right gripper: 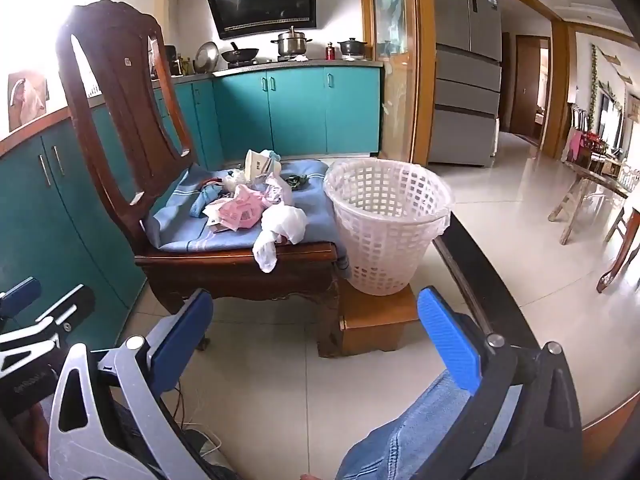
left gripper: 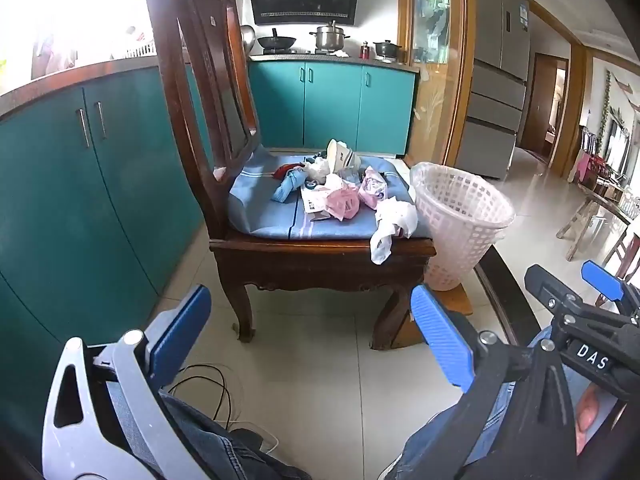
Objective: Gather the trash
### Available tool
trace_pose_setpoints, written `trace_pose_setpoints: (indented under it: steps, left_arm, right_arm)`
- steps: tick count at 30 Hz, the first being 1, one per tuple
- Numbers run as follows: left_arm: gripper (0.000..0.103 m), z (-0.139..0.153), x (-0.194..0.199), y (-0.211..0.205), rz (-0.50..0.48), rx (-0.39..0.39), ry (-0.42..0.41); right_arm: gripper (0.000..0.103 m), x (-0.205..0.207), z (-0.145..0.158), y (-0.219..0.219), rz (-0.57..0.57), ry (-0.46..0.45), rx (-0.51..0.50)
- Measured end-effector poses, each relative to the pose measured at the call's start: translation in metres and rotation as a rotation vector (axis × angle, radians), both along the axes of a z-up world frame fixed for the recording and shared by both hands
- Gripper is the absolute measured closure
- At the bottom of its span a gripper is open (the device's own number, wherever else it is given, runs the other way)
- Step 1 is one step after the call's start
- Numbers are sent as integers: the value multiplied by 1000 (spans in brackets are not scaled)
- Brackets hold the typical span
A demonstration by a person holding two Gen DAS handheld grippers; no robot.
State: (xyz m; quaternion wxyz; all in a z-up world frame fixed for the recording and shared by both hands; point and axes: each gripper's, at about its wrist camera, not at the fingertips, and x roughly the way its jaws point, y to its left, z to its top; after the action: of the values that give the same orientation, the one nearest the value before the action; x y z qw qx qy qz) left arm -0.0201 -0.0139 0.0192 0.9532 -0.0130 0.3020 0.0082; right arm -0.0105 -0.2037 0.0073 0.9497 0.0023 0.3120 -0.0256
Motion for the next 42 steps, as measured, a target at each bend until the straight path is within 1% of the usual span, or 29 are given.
trace_pose_setpoints:
  steps: [3,9,14,18,23,29,42]
  left_arm:
    - [3,-1,2,-1,-3,5,5]
    - [3,-5,4,7,-11,-13,12]
    - [3,-4,1,5,-19,-34,15]
    - [3,-6,2,3,-25,-29,22]
    - [3,-8,1,1,-29,-42,26]
    - [3,-8,-1,-3,-31,-29,29]
    - [3,-14,2,-6,-43,-30,54]
  right_arm:
    - [3,1,-1,-1,-7,3,-2]
    - [3,2,-6,-3,-17,6,-7]
    - [3,2,-8,-6,-22,5,-3]
    - [3,2,-8,-7,-28,4,-5]
    - [3,3,-7,-7,-27,1,-4]
    - [3,4,-7,-7,-29,3,-1]
    - [3,7,-11,-9,-29,12,-3]
